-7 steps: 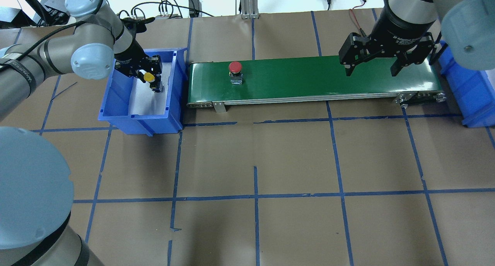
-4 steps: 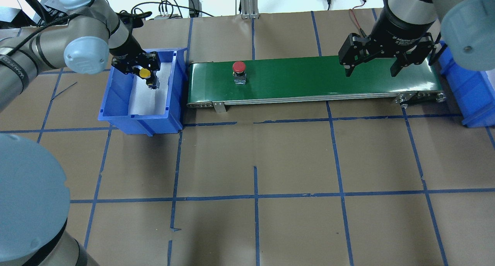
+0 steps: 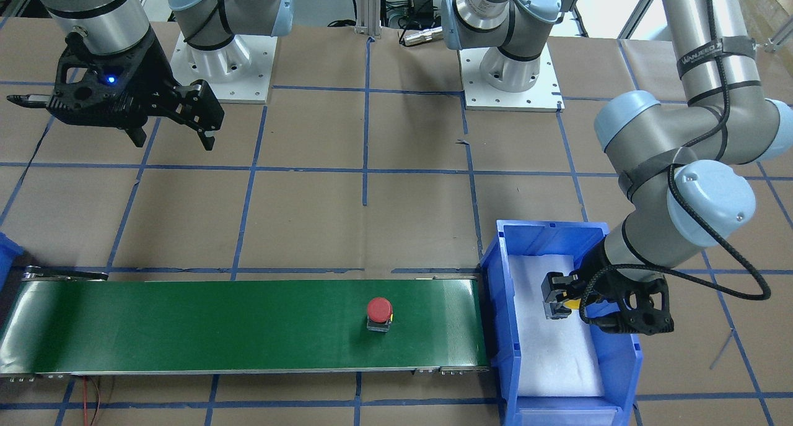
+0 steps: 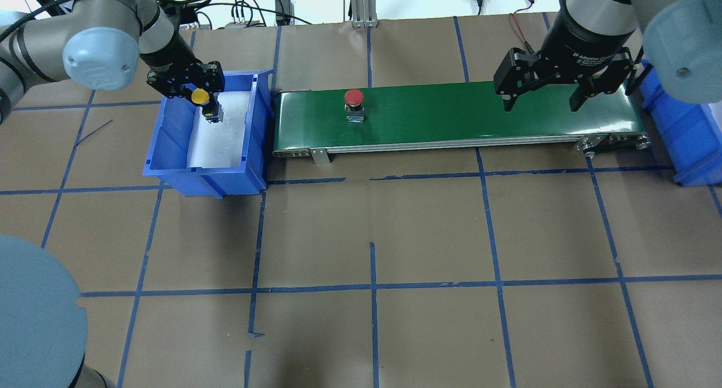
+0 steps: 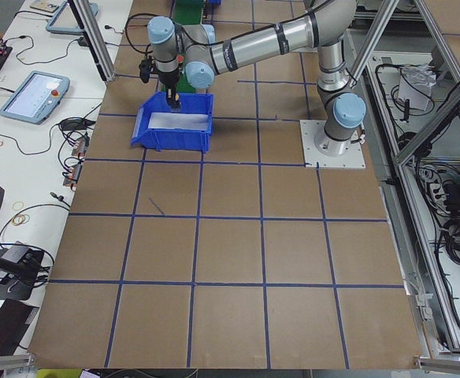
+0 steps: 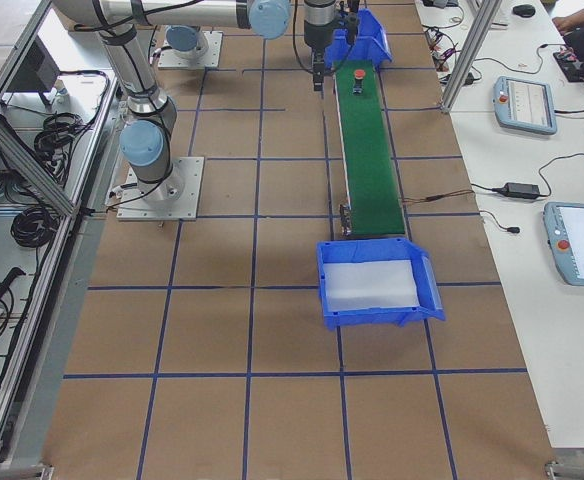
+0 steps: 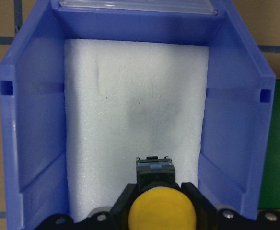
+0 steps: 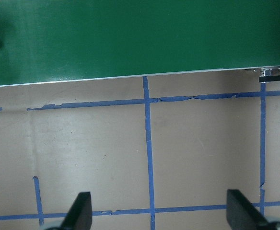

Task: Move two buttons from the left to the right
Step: 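Carry the yellow button with the left gripper onto the conveyor belt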

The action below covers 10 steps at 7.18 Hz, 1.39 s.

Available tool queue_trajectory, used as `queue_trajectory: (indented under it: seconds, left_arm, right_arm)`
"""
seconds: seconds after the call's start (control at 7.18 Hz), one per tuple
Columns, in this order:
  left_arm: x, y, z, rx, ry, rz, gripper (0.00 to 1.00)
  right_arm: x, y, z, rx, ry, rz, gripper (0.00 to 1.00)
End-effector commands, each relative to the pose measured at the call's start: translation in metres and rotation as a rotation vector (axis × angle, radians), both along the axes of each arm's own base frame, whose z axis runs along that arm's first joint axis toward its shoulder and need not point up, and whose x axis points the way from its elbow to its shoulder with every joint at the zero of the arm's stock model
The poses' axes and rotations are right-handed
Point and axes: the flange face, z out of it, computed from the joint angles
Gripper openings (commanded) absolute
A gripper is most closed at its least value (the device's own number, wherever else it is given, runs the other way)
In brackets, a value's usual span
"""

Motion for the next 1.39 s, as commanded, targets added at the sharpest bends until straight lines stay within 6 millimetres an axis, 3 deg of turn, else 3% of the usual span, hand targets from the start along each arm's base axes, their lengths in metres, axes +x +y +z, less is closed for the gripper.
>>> queue_trajectory:
  seconds: [0.0,0.14,0.42,0.7,0.98,1.25]
  left_arm:
    - [-0.056,0.004,0.024,-0.024,0.005,0.083,0.34]
    - [-0.083,0.007,0.023,-0.033,0.014,0.071,0.34]
    - [-0.104,0.001,0.011,-0.058,0.036,0.061,0.34]
    - [-0.123,-0.007,-0.014,-0.066,0.059,0.023,0.34]
    - [-0.132,-0.018,-0.041,-0.085,0.067,0.014,0.34]
    - [-0.138,-0.019,-0.051,-0.073,0.104,0.004,0.34]
  right_arm:
    - [0.000,0.000,0.000,-0.001,0.000,0.000,1.00]
    - [0.000,0.000,0.000,-0.001,0.000,0.000,1.00]
    - [0.000,0.000,0.000,0.000,0.000,-0.001,1.00]
    - [-0.001,0.000,0.000,0.002,0.000,-0.001,1.00]
    - [-0.001,0.000,0.000,0.000,0.000,-0.001,1.00]
    - [-0.001,0.000,0.000,0.000,0.000,-0.001,1.00]
